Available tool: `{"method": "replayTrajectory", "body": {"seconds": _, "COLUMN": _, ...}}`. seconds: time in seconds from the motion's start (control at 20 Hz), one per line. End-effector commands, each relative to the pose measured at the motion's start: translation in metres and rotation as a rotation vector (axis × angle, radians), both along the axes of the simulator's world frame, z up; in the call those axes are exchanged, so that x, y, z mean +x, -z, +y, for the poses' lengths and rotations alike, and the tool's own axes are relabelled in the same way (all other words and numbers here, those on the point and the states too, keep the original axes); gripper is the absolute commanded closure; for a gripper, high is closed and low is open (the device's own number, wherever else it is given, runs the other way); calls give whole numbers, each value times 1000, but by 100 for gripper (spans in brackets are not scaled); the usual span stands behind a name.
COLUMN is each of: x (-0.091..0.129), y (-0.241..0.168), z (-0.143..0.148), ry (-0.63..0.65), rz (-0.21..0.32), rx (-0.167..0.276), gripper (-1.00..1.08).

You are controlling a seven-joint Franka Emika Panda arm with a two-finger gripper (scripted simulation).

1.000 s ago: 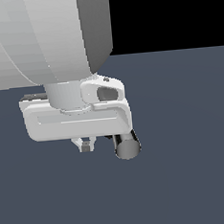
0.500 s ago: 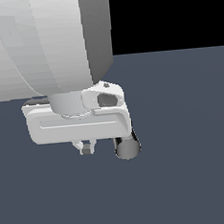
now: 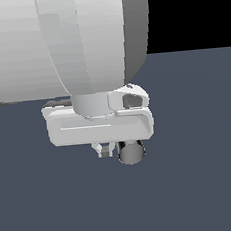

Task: Turn on the faucet by rotating a designated handle.

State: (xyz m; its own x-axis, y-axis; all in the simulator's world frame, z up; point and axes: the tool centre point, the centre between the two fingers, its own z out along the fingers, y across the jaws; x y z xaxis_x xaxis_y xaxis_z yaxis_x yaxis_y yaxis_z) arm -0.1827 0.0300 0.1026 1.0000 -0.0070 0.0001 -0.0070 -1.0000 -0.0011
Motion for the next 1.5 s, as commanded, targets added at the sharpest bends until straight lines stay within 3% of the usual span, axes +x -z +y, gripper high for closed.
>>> {"method": "replayTrajectory", "body": {"seconds": 0.0, "x": 1, "y": 0, "z": -12, "ry": 0, "rz": 0, "rx": 0, "gripper": 108}}
{"method": "replayTrajectory", "body": {"seconds": 1.35, "x": 9, "y": 0, "z": -136, "ry": 0, "rz": 0, "rx": -1, "gripper": 108}}
{"method": "replayTrajectory", "body": {"seconds": 1.45, "x": 12, "y": -3, "z": -124, "ry": -19, "rz": -6, "rx": -1, "gripper": 108}}
